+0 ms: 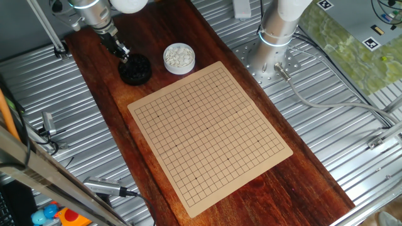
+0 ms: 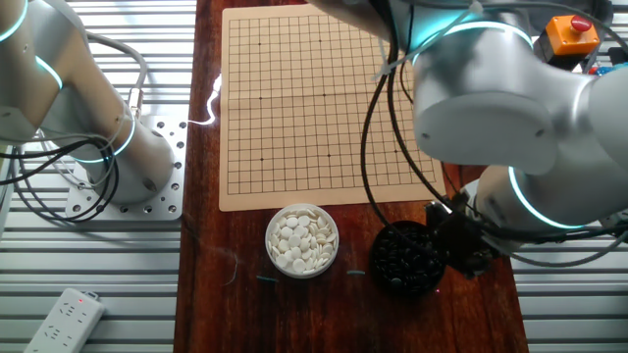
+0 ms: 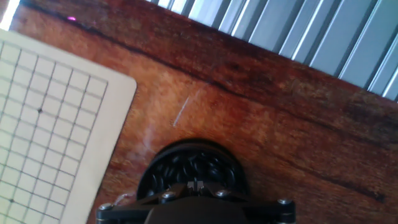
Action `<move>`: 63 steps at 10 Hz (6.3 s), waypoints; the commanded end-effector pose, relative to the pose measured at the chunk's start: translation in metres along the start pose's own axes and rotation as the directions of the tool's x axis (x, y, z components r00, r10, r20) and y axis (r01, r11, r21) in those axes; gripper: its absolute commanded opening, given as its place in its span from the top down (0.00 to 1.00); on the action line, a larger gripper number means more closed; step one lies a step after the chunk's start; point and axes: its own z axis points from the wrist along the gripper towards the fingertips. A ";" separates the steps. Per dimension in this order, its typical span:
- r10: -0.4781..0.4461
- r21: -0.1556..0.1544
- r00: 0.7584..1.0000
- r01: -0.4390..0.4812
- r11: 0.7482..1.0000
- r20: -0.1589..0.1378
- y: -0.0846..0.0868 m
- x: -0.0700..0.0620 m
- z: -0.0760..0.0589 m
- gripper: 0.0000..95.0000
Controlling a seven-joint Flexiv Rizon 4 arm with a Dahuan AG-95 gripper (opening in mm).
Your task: Play the first move as black on the 3-4 point in the upper right corner of the Go board
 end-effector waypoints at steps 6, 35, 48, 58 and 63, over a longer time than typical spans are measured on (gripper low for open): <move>0.039 0.010 0.999 -0.039 0.999 0.025 0.002 0.000 0.005 1.00; 0.091 -0.090 0.993 -0.098 0.991 -0.079 -0.015 -0.010 0.029 1.00; 0.084 -0.141 0.994 -0.094 0.985 -0.075 -0.003 0.005 0.053 0.80; 0.093 -0.123 0.994 -0.100 0.987 -0.059 0.003 0.011 0.061 1.00; 0.116 -0.113 0.991 -0.122 0.986 -0.061 0.010 0.015 0.052 1.00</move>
